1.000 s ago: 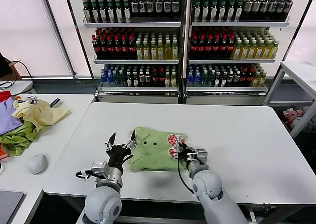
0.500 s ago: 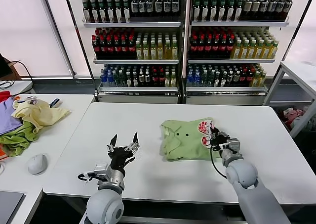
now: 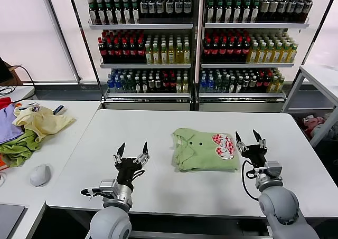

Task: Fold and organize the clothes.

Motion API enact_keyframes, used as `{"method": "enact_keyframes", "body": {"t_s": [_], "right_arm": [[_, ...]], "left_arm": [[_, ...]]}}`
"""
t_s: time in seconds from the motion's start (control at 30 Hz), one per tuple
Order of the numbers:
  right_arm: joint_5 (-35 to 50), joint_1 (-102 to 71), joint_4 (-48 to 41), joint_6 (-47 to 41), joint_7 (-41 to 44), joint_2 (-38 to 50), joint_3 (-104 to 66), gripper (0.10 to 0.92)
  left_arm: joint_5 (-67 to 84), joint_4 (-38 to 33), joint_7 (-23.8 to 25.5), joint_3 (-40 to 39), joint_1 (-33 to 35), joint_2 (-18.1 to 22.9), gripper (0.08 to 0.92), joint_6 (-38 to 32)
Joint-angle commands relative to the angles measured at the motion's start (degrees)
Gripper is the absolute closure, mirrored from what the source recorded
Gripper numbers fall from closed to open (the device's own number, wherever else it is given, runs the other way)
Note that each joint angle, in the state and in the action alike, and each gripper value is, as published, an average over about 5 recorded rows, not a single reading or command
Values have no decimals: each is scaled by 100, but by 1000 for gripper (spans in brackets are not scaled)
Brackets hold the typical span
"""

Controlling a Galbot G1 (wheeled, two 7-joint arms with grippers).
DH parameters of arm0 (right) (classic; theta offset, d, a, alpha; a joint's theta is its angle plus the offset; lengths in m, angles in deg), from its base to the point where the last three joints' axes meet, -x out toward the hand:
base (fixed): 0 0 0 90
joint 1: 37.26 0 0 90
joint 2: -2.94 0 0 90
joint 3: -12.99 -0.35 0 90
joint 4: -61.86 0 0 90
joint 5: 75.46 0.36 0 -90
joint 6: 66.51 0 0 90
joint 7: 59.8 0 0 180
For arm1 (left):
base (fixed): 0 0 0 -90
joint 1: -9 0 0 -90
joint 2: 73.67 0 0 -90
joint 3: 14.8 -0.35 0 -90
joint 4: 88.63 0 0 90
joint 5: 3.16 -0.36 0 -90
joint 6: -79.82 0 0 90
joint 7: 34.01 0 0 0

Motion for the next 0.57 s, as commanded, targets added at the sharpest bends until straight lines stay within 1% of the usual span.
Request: {"method": "enact_keyframes", "body": {"t_s": [0.03, 0.13, 0.2, 0.57], "right_arm": [[-162, -1280, 1135, 527, -15, -91, -583, 307], [-172, -1321, 1198, 502, -18, -111, -588, 235], [-165, -1340, 1222, 476, -25, -111, -593, 212], [-150, -1411, 1233, 400, -136, -178, -570, 203]], "left_arm": [[-320, -223, 170, 11, 259, -46, 177, -86], [-360, -256, 198, 8, 312, -48, 177, -87], [-385, -272, 207, 5, 335, -46, 177, -88], [-445, -342, 228, 8, 375, -48, 177, -84]]}}
